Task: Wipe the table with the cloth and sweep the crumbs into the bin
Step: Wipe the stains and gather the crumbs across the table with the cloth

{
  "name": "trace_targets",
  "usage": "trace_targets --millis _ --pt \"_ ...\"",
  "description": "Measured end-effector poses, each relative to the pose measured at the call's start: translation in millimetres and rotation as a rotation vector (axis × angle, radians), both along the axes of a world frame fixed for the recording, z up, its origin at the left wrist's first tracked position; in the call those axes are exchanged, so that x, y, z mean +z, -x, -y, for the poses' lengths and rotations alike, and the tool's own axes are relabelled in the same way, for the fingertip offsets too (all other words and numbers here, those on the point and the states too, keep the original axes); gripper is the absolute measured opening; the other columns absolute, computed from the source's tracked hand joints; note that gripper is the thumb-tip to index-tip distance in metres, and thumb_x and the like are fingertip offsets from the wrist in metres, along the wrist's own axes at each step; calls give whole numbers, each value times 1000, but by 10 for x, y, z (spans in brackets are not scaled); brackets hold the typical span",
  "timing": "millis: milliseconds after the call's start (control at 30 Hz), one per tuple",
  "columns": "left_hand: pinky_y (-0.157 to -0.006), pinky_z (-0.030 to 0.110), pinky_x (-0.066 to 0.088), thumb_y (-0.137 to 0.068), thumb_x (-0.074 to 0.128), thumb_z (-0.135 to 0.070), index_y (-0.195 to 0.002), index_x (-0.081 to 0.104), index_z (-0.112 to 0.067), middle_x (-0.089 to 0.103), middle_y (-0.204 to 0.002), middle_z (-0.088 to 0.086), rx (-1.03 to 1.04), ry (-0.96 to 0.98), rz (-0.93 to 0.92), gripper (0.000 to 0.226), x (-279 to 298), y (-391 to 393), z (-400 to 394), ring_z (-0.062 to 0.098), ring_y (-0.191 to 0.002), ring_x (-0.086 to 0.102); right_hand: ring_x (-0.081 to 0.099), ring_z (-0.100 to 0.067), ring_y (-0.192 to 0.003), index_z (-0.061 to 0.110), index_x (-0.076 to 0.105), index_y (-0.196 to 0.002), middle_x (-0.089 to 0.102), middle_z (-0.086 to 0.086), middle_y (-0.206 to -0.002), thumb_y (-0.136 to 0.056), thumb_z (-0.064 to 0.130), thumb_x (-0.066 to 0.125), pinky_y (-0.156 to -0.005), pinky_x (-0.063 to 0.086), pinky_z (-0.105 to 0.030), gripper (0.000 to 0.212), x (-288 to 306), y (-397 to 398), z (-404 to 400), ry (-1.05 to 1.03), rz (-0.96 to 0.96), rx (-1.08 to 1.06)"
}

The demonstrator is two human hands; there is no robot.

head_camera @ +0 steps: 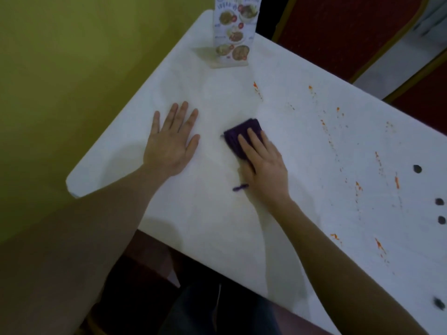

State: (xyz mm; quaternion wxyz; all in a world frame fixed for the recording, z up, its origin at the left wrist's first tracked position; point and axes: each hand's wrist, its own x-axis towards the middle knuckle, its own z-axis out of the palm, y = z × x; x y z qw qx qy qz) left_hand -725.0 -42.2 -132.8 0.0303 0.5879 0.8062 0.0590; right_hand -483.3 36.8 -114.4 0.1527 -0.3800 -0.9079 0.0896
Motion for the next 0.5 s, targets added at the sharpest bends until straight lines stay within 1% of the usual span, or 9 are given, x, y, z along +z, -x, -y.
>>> trace_targets --millis 67,133,233,300,333,400,500 --pt "-123 53 8 -100 12 -50 -159 14 -23 14 -166 3 2 7 -13 64 -7 -2 -14 22 -153 12 36 -25 -143 21 52 -142 44 -4 -151 -89 21 52 -113 35 -38 53 -5 -315 -49 -15 -14 -33" --pt "-123 53 8 -100 12 -50 -158 14 -23 14 -166 3 -4 10 -16 64 -25 -25 -19 23 -153 12 33 -24 -145 23 49 -143 41 -2 -154 -89 24 48 -113 34 -39 54 30 -530 -212 33 20 -155" --pt "-122 54 9 -100 14 -49 -158 16 -23 16 -166 4 -5 -10 -10 64 -19 7 -22 24 -153 14 24 -25 -148 25 43 -148 35 -1 -158 -92 26 44 -117 28 -41 56 106 -396 -590 106 16 -340" --pt "-122 54 10 -101 15 -49 -158 16 -23 16 -166 4 -8 -10 -9 63 -18 18 -20 24 -153 14 22 -27 -148 23 42 -148 34 -3 -158 -91 23 44 -118 26 -42 57 136 -110 -780 114 6 -391" --pt "-122 54 10 -101 16 -49 -158 17 -23 16 -166 4 -9 -9 -10 63 -20 21 -18 24 -153 14 23 -28 -148 22 42 -148 34 -5 -158 -91 22 45 -118 26 -43 57 140 54 -815 119 8 -381" --pt "-122 54 11 -101 16 -48 -158 17 -22 17 -166 4 -15 -9 -17 63 -20 22 -7 23 -153 15 24 -29 -148 22 44 -147 35 -6 -157 -90 21 46 -117 27 -43 57 115 342 -753 138 11 -295" --pt "-120 55 14 -102 16 -47 -158 20 -20 21 -164 7 -26 5 -35 62 6 16 0 27 -151 20 31 -34 -144 20 50 -143 40 -9 -154 -87 19 50 -111 35 -45 56 61 424 -394 108 17 -46"
